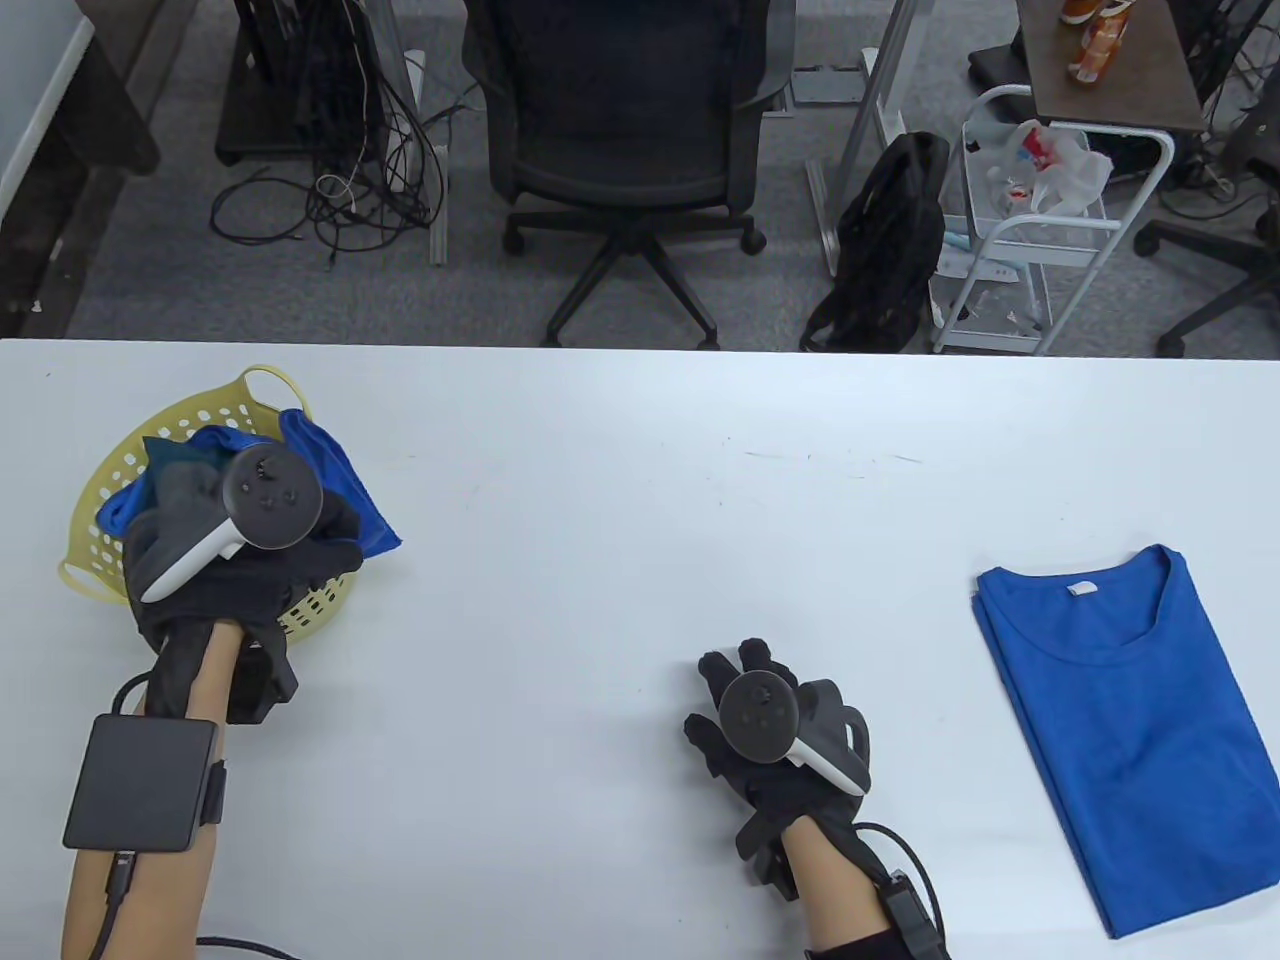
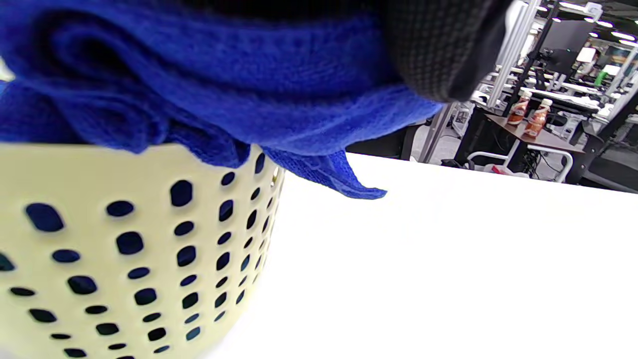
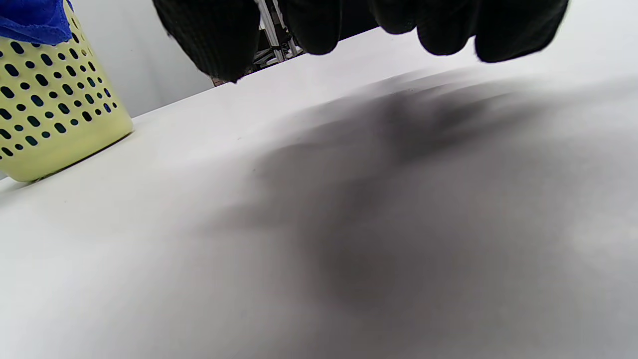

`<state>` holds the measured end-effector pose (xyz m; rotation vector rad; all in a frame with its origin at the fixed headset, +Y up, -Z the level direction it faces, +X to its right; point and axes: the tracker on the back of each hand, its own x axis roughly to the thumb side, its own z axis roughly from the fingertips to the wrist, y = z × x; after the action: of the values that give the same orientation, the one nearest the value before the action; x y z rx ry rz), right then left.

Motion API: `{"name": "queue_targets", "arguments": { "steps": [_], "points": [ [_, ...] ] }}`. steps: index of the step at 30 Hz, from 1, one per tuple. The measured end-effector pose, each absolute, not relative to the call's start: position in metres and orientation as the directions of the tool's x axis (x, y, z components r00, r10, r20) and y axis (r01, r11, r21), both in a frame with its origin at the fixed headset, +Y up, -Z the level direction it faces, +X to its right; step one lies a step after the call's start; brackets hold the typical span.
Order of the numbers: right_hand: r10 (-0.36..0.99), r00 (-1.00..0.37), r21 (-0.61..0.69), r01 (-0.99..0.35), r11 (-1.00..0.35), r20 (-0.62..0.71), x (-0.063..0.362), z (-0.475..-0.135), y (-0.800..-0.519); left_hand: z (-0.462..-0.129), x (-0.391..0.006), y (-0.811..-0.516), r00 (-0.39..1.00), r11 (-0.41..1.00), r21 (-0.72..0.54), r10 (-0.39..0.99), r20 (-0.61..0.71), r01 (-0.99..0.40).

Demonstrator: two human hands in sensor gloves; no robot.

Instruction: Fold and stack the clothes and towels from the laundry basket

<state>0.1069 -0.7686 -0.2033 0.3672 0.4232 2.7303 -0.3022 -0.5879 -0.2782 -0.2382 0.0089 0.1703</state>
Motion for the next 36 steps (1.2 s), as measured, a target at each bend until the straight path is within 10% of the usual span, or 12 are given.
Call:
{"name": "queue_targets", "arguments": {
  "steps": [10,16,20,22,25,28,36],
  "points": [
    [0.377,-0.904,0.335,-0.299,-0.894,0.200,0.107,-0.203,-0.769,-0.276,-0.303,-0.571,0.972,0.919,-0.318,0.227,-0.051,-0.232],
    [0.375,-0.904,0.329,-0.297,-0.897,0.205,0.106,-0.203,-0.768,-0.273,-0.297,-0.527,0.939,1.000,-0.012,0.008,-0.345,-0.013],
    [0.411,-0.894,0.307,-0.347,-0.886,0.176,0.116,-0.206,-0.764,-0.256,-0.275,-0.482,0.845,0.698,0.486,0.493,0.206,-0.526],
    [0.452,-0.879,0.272,-0.403,-0.874,0.149,0.126,-0.208,-0.760,-0.249,-0.250,-0.466,0.742,0.624,0.411,0.486,0.461,-0.664],
    [0.504,-0.857,0.234,-0.471,-0.851,0.109,0.140,-0.208,-0.755,-0.257,-0.207,-0.471,0.734,0.840,-0.035,0.493,0.467,-0.542],
    [0.547,-0.834,0.195,-0.525,-0.829,0.078,0.154,-0.209,-0.749,-0.255,-0.184,-0.486,0.854,0.875,0.222,0.314,0.414,-0.430],
    [0.656,-0.748,0.100,-0.648,-0.755,0.104,0.164,-0.206,-0.727,-0.255,-0.149,-0.526,0.866,0.942,0.071,0.270,0.420,-0.328]
  ]
}}
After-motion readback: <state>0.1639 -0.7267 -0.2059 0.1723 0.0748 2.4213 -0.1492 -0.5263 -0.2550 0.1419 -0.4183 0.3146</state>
